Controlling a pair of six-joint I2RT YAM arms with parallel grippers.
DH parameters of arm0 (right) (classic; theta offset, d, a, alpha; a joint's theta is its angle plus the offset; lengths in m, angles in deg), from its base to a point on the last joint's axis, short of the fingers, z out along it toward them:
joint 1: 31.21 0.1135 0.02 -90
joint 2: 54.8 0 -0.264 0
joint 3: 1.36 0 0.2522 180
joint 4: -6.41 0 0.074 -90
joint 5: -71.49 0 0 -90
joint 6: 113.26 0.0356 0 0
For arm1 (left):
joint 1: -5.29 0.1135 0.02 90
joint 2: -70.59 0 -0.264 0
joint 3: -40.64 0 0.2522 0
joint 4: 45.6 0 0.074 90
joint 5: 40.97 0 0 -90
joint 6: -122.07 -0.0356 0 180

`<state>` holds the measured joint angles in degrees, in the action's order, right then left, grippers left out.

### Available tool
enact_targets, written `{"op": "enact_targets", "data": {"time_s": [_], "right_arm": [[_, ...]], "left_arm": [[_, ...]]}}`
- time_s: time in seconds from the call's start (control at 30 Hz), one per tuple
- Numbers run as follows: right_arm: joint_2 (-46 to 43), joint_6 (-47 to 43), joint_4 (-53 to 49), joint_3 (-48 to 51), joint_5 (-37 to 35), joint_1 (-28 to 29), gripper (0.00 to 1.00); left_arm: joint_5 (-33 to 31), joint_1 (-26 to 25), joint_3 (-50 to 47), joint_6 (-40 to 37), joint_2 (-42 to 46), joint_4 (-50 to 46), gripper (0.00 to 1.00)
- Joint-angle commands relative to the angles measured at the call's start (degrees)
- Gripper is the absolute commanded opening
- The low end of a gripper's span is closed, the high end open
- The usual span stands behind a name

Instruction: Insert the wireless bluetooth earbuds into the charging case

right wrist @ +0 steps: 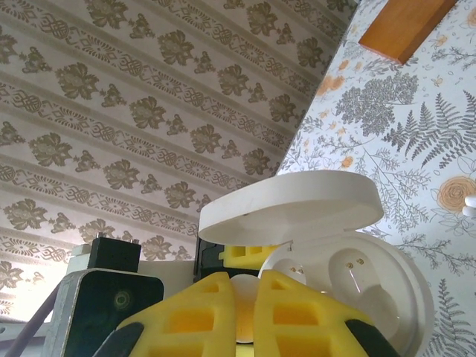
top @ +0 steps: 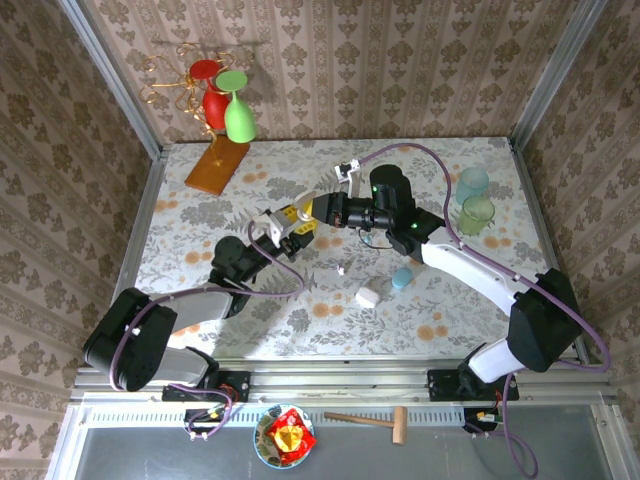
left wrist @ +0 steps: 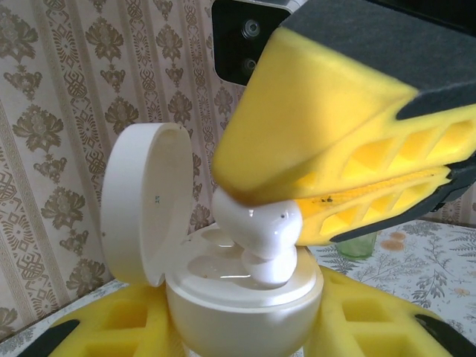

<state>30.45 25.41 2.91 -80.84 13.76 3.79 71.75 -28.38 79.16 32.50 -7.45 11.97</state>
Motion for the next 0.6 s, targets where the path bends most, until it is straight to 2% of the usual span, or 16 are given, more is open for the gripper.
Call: {"op": "enact_targets", "data": {"time_s": [0.0,0.13,0.4,0.5,0.57], "right_arm": [[0.6,-2.1,-3.1,-1.5,-1.2,0.2,0.1],[1.2,-2.0,-3.2,-2.0,-1.9,0.3,0.05],[2.3,-1.8,-2.6,-2.5,-1.9,0.6,0.05],[2.0,-1.8,-2.8,-2.1,-2.1,0.6,0.08],[1.9,-2.1,-3.8,-2.1,-2.6,0.6,0.14]], "left_arm": [[0.6,0.4,2.8,1.6,0.5,2.6,0.25],[1.5,0.0,3.1,0.8,0.6,2.5,0.25],[1.5,0.0,2.9,0.3,-0.2,2.6,0.25],[1.0,0.0,2.7,0.1,-0.1,2.6,0.25],[0.9,0.0,2.6,0.2,0.1,2.6,0.25]]}}
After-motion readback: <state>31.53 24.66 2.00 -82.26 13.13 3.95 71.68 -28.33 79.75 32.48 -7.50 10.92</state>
